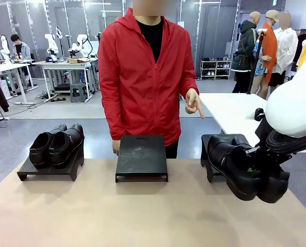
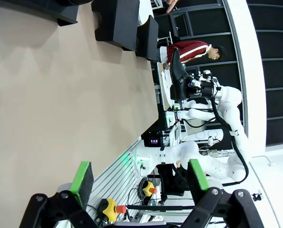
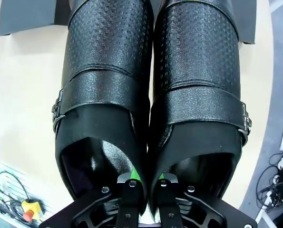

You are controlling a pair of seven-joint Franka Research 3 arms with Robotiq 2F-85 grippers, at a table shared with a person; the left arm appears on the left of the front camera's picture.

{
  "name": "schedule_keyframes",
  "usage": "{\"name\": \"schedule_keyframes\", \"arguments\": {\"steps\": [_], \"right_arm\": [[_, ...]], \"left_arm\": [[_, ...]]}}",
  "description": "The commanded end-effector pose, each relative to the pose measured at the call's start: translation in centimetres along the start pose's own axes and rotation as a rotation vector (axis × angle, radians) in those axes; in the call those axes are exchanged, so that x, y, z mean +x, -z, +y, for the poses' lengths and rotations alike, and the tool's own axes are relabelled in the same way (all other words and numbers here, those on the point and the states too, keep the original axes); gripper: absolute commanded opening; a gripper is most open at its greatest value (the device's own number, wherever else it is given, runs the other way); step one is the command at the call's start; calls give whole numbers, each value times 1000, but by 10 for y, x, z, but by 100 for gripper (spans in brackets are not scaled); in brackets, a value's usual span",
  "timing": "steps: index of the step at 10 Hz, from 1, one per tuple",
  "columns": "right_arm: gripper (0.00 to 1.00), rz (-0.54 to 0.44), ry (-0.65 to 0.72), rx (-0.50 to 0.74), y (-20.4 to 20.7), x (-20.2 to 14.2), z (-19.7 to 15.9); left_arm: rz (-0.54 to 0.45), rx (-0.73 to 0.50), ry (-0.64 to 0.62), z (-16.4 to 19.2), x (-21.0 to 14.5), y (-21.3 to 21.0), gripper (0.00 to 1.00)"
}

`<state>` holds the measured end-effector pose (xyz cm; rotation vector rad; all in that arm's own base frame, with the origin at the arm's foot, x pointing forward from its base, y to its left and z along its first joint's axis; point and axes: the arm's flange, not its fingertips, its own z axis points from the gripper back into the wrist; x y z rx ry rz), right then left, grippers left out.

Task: Place the shoes on the stand as instructed by the person.
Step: Pick up another pair of Shoes and place it on the Shoes Stand indicated by the person.

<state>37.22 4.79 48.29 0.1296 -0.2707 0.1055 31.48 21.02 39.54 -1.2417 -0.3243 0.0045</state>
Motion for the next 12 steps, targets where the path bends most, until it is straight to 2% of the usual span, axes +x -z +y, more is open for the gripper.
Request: {"name": "schedule_keyframes", "arguments": {"steps": [1, 2, 3, 5, 7, 10, 12], "right_arm": [[0, -21, -3, -4, -8, 5, 0], [8, 0, 0, 0, 0, 0, 0], [8, -60, 1, -39, -7, 16, 2], [8, -94, 24, -85, -18, 74, 0], [8, -109, 18, -49, -17, 124, -8], [8, -149, 41, -63, 15, 191, -26], [8, -148, 67, -59, 36, 209, -41]], "left_arm": [[9, -8, 10, -1, -3, -1, 100], [9, -8, 10, -1, -3, -1, 100], [9, -8, 10, -1, -3, -1, 100], [9, -8, 10, -1, -3, -1, 100], [9, -8, 10, -1, -3, -1, 100], [9, -8, 10, -1, -3, -1, 100], [9, -8, 10, -1, -3, -1, 100]]}}
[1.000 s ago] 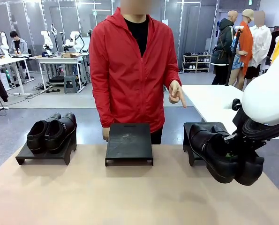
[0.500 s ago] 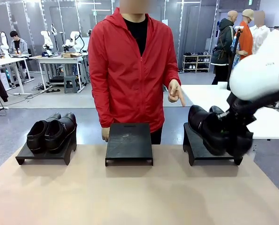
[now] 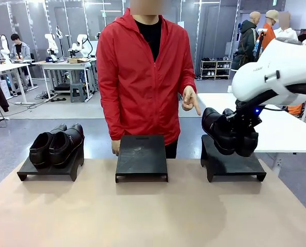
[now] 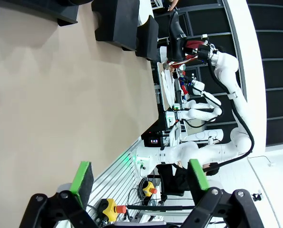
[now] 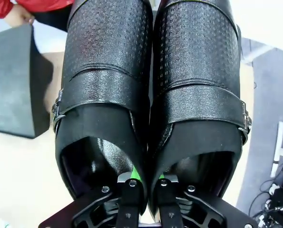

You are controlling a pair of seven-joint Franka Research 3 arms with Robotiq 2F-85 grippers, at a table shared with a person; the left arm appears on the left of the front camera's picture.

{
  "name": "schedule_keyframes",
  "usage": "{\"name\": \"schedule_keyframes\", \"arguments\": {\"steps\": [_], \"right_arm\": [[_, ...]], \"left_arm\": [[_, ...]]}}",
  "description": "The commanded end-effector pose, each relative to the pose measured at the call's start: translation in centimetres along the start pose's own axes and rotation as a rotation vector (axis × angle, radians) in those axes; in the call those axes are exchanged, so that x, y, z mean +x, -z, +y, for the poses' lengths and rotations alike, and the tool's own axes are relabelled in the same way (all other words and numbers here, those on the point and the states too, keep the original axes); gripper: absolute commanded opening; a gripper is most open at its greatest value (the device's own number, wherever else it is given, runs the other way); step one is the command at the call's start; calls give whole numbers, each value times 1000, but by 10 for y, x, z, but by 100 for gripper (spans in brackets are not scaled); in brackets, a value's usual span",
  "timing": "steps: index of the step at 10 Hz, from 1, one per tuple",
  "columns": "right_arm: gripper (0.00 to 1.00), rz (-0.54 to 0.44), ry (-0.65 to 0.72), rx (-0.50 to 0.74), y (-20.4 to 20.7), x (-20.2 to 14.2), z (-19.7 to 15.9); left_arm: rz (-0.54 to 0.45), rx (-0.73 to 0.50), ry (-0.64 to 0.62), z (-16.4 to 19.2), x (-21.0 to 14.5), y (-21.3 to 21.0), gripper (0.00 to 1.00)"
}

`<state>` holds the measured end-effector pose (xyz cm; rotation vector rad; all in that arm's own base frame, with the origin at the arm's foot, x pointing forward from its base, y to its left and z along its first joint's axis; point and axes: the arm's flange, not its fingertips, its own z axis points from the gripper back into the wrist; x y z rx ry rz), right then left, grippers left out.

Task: Place the shoes on the stand as instructed by the person.
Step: Pick up another pair of Shoes and place it on the Shoes Stand indicated by the person.

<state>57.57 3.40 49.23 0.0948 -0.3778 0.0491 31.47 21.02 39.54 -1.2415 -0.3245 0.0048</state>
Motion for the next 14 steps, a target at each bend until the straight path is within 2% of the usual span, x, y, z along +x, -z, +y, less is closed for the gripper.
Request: {"name": "schedule_keyframes", "arguments": {"steps": [1, 6, 14], "right_arm": [[8, -44, 29, -12, 11, 20, -11], [8, -66, 5, -7, 58, 27, -26], [8, -14, 19, -39, 97, 23, -24]], "left_arm": [[9, -8, 10, -1, -3, -1, 100], [9, -8, 10, -1, -3, -1, 100], [9, -8, 10, -1, -3, -1, 100]]}}
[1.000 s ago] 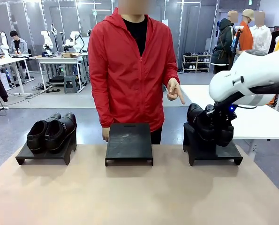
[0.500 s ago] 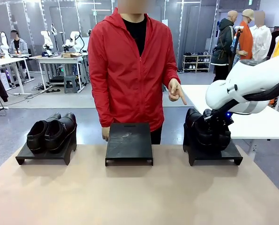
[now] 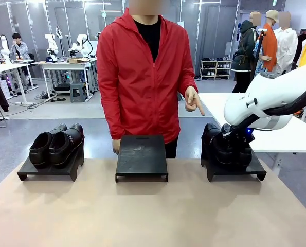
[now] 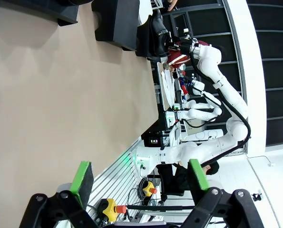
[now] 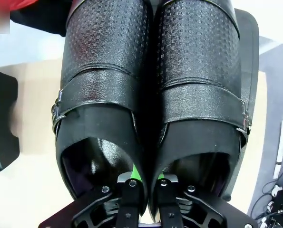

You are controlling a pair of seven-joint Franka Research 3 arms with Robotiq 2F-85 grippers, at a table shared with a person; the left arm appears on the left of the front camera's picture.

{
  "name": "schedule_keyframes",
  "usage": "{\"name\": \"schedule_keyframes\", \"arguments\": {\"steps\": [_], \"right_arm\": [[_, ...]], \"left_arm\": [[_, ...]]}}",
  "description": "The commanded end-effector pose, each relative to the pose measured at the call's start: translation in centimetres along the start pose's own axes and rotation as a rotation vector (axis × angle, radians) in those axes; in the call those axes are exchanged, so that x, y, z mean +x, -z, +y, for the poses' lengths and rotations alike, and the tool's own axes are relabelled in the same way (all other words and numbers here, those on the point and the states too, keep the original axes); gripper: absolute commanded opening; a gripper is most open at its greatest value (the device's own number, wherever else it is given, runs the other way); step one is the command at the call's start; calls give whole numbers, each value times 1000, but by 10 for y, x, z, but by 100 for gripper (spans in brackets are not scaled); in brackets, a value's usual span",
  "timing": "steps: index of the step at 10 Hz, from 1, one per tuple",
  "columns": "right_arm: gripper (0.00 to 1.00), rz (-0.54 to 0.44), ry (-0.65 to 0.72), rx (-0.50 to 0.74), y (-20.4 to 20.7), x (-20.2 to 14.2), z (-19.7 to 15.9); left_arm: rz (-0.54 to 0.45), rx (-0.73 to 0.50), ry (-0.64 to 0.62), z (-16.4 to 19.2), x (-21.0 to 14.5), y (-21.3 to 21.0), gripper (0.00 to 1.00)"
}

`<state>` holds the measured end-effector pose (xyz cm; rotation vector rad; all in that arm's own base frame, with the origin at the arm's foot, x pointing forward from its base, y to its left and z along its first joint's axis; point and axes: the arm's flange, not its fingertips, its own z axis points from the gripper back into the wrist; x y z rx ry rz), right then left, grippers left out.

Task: Place the shoes on the stand as instructed by the person.
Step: Pick up another pair of Shoes and place it on the Shoes Stand indicated by the person.

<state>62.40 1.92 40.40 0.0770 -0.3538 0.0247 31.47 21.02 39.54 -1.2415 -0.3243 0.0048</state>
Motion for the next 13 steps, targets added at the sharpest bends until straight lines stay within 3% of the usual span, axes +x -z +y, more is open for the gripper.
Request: {"name": "schedule_keyframes", "arguments": {"steps": [1, 5, 8, 10, 12, 13], "right_arm": [[8, -35, -3, -20, 3, 11, 1], [8, -21, 1, -22, 5, 9, -2], [72, -25, -7, -12, -1, 7, -1], [100, -32, -6, -10, -7, 6, -1], [100, -38, 0, -8, -12, 7, -3], [89, -44, 0, -4, -16, 7, -3]], "left_arm": [[9, -8, 10, -1, -3, -1, 100], [9, -8, 10, -1, -3, -1, 100], [9, -8, 10, -1, -3, -1, 100], [9, -8, 10, -1, -3, -1, 100], [9, -8, 10, -1, -3, -1, 100], [9, -8, 10, -1, -3, -1, 100]]}}
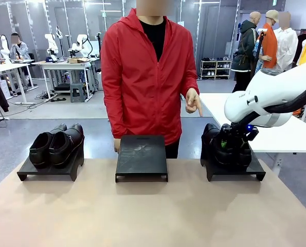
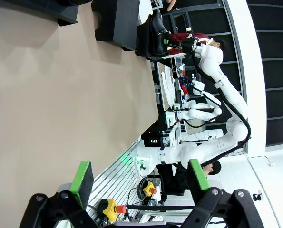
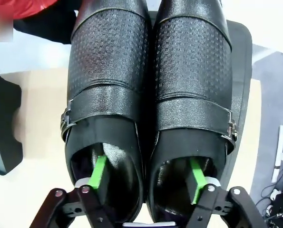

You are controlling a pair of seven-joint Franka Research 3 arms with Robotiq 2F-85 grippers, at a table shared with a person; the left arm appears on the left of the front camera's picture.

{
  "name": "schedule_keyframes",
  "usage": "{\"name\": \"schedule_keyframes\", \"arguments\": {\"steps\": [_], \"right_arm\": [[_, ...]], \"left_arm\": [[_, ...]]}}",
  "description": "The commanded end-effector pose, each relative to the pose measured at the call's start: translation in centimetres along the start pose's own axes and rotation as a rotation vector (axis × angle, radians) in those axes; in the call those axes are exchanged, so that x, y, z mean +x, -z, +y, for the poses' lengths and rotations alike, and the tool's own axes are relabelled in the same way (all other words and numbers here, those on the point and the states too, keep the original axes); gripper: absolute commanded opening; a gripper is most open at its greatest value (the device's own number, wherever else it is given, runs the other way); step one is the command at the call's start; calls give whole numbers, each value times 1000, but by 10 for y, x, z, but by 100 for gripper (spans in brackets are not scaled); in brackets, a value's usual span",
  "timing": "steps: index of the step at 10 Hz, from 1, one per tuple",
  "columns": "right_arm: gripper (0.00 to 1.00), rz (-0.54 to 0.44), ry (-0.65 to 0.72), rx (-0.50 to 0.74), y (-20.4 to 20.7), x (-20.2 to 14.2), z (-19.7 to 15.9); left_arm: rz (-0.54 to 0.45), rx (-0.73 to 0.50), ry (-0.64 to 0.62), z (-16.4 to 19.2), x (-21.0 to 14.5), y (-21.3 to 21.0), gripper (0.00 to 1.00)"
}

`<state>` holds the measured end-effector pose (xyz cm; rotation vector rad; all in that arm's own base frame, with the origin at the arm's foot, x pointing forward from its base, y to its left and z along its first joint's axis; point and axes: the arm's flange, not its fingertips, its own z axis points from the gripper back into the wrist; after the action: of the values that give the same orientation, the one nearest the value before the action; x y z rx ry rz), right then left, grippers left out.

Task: Place the shoes on the stand as instructed by the person.
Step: Pick up another pair of Shoes and place it on the Shoes Stand indicated by the person.

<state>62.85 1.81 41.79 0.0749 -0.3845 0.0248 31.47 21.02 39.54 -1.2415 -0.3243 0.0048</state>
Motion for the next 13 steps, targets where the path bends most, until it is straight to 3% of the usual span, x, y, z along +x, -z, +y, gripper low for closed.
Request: {"name": "schedule_keyframes", "arguments": {"steps": [1, 3, 4, 12, 13], "right_arm": [[98, -20, 1, 4, -8, -2, -2], [100, -59, 47, -80, -18, 10, -7], [100, -12, -1, 0, -7, 2, 0], [100, -13, 0, -10, -8, 2, 2], [100, 2, -13, 48, -33, -10, -4]], "left_arm": [[9, -8, 10, -1, -3, -1, 100], [9, -8, 10, -1, -3, -1, 100], [9, -8, 10, -1, -3, -1, 100], [9, -8, 10, -1, -3, -1, 100], [9, -8, 10, -1, -3, -1, 100]]}}
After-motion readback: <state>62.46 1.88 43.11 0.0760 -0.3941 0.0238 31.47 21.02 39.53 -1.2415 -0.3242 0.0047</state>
